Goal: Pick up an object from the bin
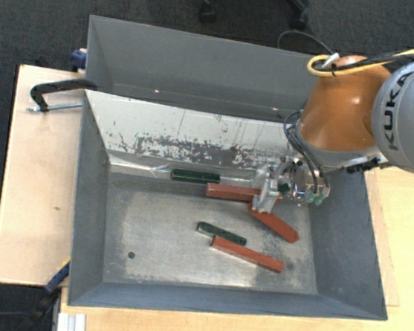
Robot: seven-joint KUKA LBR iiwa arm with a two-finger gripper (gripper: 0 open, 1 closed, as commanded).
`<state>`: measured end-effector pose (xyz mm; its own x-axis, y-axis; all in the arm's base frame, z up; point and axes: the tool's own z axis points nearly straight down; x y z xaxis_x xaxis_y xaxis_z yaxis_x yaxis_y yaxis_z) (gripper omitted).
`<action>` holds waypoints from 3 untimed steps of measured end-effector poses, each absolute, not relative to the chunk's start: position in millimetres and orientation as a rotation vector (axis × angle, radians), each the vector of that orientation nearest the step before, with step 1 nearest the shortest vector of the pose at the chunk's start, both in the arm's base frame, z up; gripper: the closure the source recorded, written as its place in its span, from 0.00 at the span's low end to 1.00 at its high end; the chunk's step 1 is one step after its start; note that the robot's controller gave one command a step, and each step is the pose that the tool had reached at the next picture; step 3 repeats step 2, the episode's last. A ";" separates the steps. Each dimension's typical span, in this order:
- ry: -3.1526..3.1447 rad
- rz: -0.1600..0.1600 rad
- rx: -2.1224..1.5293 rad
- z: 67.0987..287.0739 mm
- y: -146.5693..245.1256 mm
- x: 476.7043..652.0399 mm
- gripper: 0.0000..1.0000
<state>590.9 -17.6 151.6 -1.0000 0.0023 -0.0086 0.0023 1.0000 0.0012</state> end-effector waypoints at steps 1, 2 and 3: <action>3.133 0.002 0.005 175.6 -17.0 592.7 1.00; 3.133 0.002 0.006 195.4 -16.4 594.6 1.00; 3.133 0.002 0.006 195.4 -16.4 594.6 1.00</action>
Offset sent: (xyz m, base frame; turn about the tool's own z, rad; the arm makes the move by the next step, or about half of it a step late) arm 0.0000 0.0001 0.0212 0.0000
